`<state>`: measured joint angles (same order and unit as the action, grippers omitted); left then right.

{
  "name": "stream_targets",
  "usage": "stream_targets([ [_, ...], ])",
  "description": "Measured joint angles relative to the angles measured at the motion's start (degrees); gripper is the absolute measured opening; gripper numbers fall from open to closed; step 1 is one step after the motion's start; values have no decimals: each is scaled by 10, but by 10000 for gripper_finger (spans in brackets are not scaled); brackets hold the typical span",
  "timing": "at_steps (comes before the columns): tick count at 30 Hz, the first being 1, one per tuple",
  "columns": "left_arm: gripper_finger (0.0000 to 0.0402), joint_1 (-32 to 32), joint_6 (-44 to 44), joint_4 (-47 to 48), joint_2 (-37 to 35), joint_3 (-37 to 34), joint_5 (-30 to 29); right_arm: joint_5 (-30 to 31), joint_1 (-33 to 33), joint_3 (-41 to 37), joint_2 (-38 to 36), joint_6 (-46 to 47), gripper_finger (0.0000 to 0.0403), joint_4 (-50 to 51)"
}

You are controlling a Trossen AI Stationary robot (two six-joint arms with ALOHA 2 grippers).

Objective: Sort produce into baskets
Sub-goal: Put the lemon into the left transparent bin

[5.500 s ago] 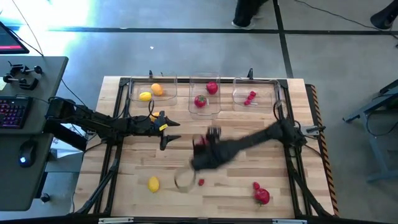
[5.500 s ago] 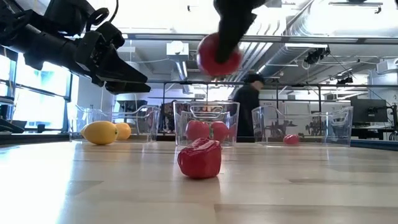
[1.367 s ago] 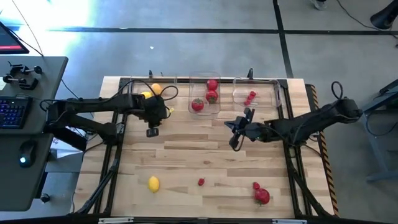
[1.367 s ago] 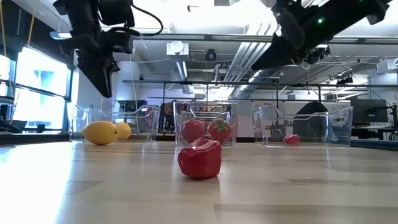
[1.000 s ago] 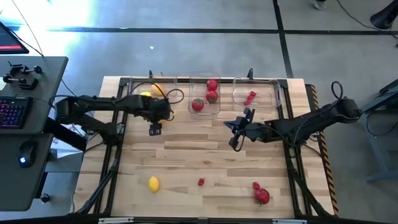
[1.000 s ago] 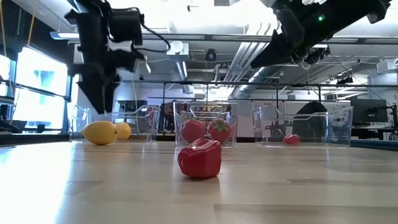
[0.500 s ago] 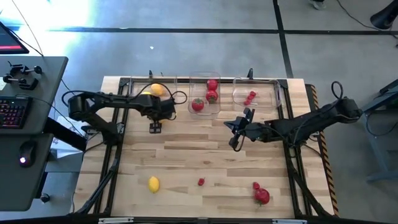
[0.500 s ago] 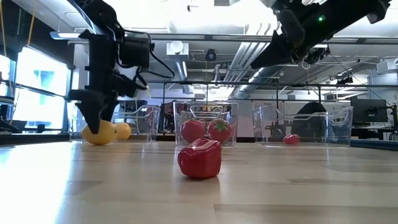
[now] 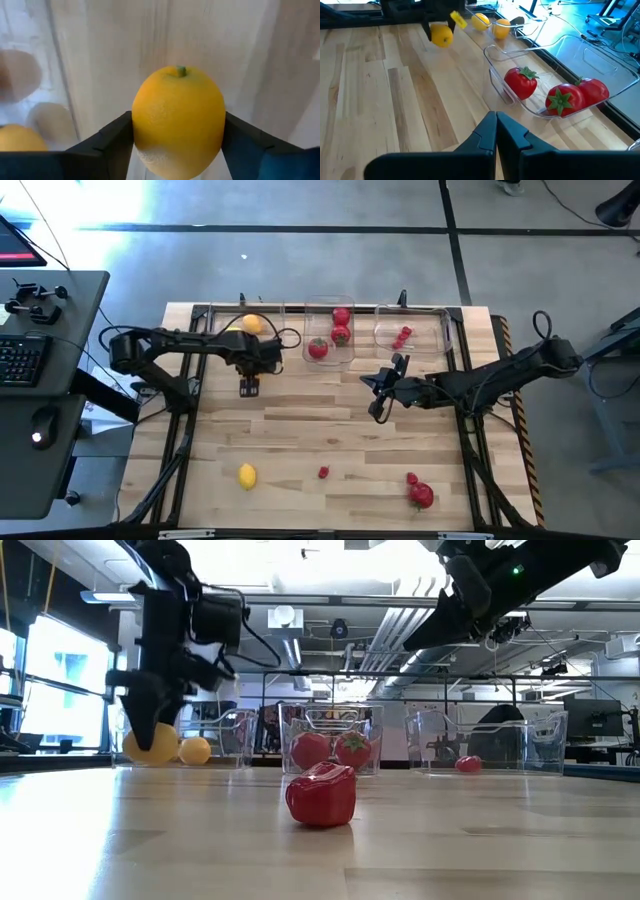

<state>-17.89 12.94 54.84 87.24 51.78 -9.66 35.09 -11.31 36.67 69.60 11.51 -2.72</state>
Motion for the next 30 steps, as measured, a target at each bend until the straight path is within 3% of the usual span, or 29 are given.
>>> stream_targets([
  [8,214,-27,-46,34,-59,88,-39,0,0,0,0,0,0,2],
  [15,213,-146,-54,23,-71,168,-59,-12,0,0,0,0,0,1],
  [22,212,-265,-34,-94,-10,181,51,-12,0,0,0,0,0,0],
  [30,214,-317,-14,-138,81,181,75,-12,0,0,0,0,0,0],
])
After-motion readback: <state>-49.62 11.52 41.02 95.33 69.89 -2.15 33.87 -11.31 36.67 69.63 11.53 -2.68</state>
